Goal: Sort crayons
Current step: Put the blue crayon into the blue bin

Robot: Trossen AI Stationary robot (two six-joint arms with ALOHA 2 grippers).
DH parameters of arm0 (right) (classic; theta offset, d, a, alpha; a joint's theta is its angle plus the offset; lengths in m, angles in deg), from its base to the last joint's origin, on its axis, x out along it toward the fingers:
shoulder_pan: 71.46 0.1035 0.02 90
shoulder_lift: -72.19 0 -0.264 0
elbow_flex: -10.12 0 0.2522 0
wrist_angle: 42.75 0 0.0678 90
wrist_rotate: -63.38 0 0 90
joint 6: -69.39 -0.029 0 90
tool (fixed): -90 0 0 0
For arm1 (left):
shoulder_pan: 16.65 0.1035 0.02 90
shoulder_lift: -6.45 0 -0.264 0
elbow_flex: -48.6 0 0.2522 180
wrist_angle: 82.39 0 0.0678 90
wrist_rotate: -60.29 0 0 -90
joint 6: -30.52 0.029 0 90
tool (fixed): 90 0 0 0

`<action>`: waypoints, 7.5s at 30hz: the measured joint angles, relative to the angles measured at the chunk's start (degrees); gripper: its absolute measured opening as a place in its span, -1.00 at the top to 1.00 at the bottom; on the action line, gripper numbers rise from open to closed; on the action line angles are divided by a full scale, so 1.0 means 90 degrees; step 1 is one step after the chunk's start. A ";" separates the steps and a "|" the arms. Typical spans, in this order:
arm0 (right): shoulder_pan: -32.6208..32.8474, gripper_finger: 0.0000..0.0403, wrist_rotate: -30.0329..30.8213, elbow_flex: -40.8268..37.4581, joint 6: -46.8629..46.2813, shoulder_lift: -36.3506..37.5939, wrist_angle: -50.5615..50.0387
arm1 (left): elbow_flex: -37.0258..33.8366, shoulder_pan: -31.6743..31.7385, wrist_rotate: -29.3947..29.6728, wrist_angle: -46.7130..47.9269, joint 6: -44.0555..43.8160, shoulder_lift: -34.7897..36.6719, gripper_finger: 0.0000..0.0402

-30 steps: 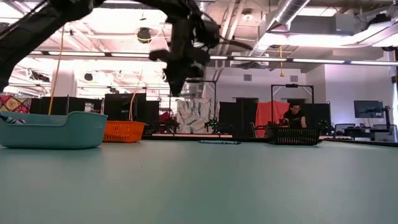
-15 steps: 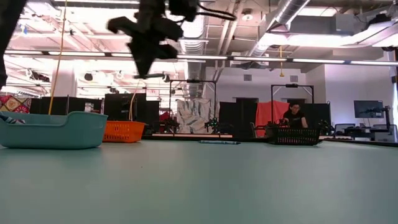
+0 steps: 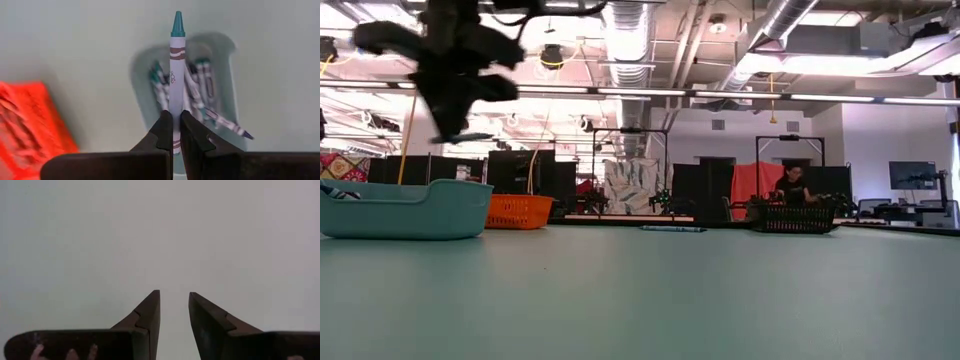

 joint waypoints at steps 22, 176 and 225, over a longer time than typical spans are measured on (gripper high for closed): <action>-0.1311 0.40 0.0568 -0.0001 0.0524 0.0000 -0.0304 | -0.2069 -0.0656 0.0120 -0.1117 -0.2226 0.1089 1.00; -0.5386 1.00 -0.3008 0.0007 0.8808 0.3055 0.5417 | -0.1547 -0.1040 0.0659 -1.0978 0.1474 0.1652 0.25; -0.4957 0.31 -0.1521 0.0005 0.8654 0.2511 0.4618 | -0.1542 -0.1118 -0.0579 -1.0611 0.0981 0.0981 0.97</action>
